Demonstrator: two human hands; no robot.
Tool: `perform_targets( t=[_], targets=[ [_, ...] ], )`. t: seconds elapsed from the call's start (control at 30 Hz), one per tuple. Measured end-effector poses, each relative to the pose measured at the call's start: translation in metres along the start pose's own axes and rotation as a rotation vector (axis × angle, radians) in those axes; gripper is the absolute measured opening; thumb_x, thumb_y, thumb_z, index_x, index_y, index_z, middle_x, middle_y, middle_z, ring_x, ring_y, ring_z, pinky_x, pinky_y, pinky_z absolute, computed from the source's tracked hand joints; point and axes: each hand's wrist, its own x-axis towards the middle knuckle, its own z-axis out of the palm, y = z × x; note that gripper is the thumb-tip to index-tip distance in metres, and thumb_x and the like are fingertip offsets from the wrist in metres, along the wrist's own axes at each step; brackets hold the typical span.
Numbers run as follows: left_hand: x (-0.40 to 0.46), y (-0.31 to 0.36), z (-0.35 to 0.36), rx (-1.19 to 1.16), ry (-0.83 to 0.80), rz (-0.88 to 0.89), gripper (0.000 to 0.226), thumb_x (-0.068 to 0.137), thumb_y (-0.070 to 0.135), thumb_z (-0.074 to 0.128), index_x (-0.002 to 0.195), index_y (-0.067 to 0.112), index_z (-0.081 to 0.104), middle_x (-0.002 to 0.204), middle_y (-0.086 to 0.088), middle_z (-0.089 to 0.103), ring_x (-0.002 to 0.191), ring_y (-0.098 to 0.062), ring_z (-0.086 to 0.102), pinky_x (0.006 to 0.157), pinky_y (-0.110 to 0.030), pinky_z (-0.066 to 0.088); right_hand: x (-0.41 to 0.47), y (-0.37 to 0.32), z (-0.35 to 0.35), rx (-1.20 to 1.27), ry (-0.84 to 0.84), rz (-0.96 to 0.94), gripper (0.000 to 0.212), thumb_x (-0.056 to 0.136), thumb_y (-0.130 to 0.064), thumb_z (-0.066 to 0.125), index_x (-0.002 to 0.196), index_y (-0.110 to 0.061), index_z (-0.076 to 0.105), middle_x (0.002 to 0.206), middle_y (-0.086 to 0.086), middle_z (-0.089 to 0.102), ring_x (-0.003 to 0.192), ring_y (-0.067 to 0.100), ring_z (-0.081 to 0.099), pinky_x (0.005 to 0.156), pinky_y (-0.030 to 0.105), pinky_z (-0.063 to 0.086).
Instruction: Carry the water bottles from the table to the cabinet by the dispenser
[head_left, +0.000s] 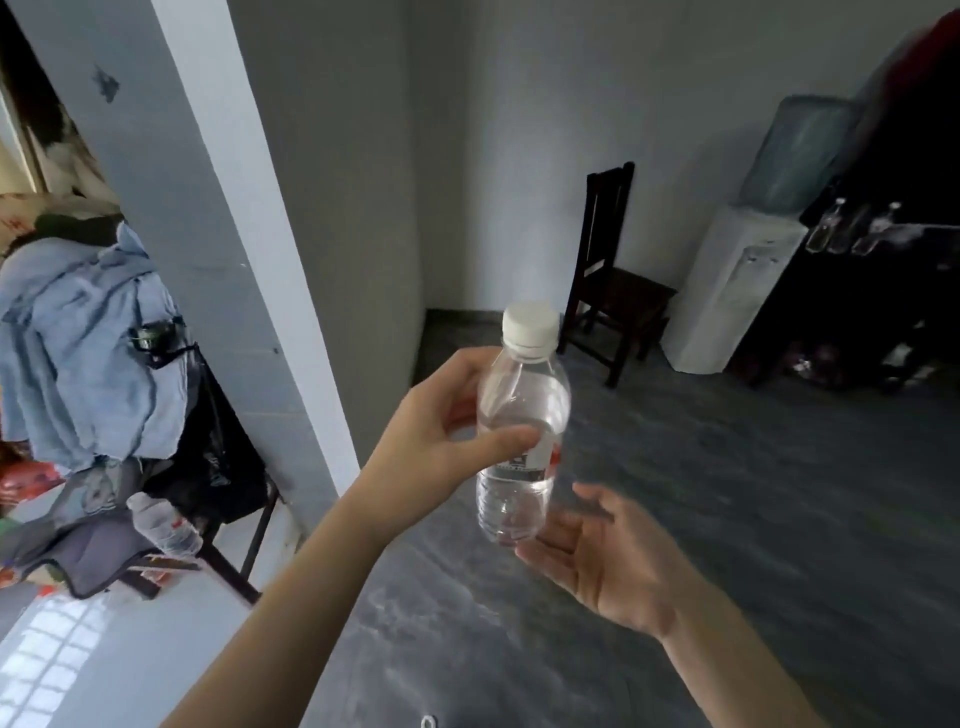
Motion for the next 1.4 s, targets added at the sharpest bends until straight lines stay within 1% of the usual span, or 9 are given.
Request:
perform_targets(
  t=[0.17,0.33,0.6,0.67,0.8,0.93,1.07,1.23,1.4],
  targets=[
    [0.079,-0.015,-0.024,-0.037,-0.055,0.009,0.055,0.073,0.030,0.080,0.124,0.017,0.063,0.102,0.003,0.074,0.098,-0.017,0.071,0.091,-0.034,0.052,0.041,-0.054,0.010,0.023,0.067,-0.060,0.055,0.096,-0.032,0.044,0.121,0.013,0.063,0.124,0.032,0.064,0.098,0.037,0.070,0.089,0.039,0.056],
    [0.149,-0.029,-0.018,-0.035,-0.193,-0.004,0.058,0.071,0.031,0.082,0.125,0.018,0.064,0.105,-0.001,0.075,0.101,-0.022,0.072,0.092,-0.039,0.053,0.059,-0.093,-0.003,0.075,0.125,-0.125,0.056,0.098,-0.033,0.042,0.126,0.012,0.060,0.134,0.032,0.057,0.124,0.039,0.053,0.098,0.040,0.048],
    [0.254,-0.053,0.025,0.004,-0.346,-0.037,0.057,0.077,0.027,0.082,0.130,0.024,0.062,0.113,0.002,0.075,0.107,-0.019,0.073,0.095,-0.038,0.055,0.079,-0.166,-0.044,0.177,0.170,-0.228,0.059,0.098,-0.034,0.046,0.134,0.013,0.052,0.143,0.032,0.048,0.139,0.040,0.041,0.096,0.043,0.051],
    [0.281,-0.057,0.043,0.007,-0.376,-0.036,0.052,0.082,0.020,0.080,0.130,0.023,0.062,0.113,0.003,0.075,0.107,-0.016,0.072,0.094,-0.034,0.055,0.079,-0.189,-0.060,0.194,0.167,-0.262,0.058,0.098,-0.034,0.046,0.130,0.013,0.056,0.141,0.032,0.051,0.132,0.041,0.048,0.095,0.040,0.051],
    [0.344,-0.062,0.086,0.004,-0.396,-0.036,0.047,0.085,0.024,0.076,0.130,0.023,0.062,0.109,0.006,0.076,0.105,-0.012,0.072,0.087,-0.027,0.054,0.077,-0.242,-0.094,0.232,0.146,-0.336,0.056,0.099,-0.032,0.045,0.131,0.013,0.055,0.136,0.031,0.055,0.126,0.039,0.054,0.093,0.038,0.052],
    [0.409,-0.072,0.137,0.049,-0.470,-0.018,0.049,0.083,0.025,0.080,0.129,0.029,0.063,0.111,0.009,0.075,0.107,-0.010,0.072,0.094,-0.032,0.055,0.081,-0.305,-0.130,0.245,0.182,-0.358,0.056,0.096,-0.032,0.047,0.124,0.014,0.060,0.131,0.032,0.059,0.102,0.036,0.068,0.088,0.038,0.057],
    [0.473,-0.082,0.185,0.081,-0.516,-0.007,0.057,0.078,0.032,0.083,0.131,0.032,0.062,0.118,0.008,0.074,0.113,-0.013,0.070,0.104,-0.044,0.053,0.086,-0.372,-0.162,0.248,0.210,-0.385,0.053,0.094,-0.032,0.045,0.118,0.010,0.066,0.130,0.030,0.060,0.102,0.037,0.068,0.091,0.039,0.053],
    [0.535,-0.096,0.220,0.069,-0.497,-0.008,0.060,0.078,0.035,0.080,0.134,0.031,0.061,0.119,0.011,0.073,0.112,-0.008,0.070,0.097,-0.036,0.054,0.093,-0.437,-0.196,0.285,0.176,-0.366,0.058,0.096,-0.033,0.046,0.129,0.014,0.056,0.131,0.032,0.059,0.105,0.038,0.068,0.088,0.039,0.057],
    [0.596,-0.117,0.246,0.057,-0.507,-0.020,0.047,0.082,0.034,0.077,0.127,0.034,0.063,0.114,0.012,0.076,0.107,-0.008,0.072,0.090,-0.030,0.056,0.111,-0.488,-0.226,0.314,0.160,-0.359,0.058,0.095,-0.033,0.045,0.129,0.014,0.056,0.128,0.032,0.061,0.094,0.037,0.072,0.076,0.038,0.063]
  ],
)
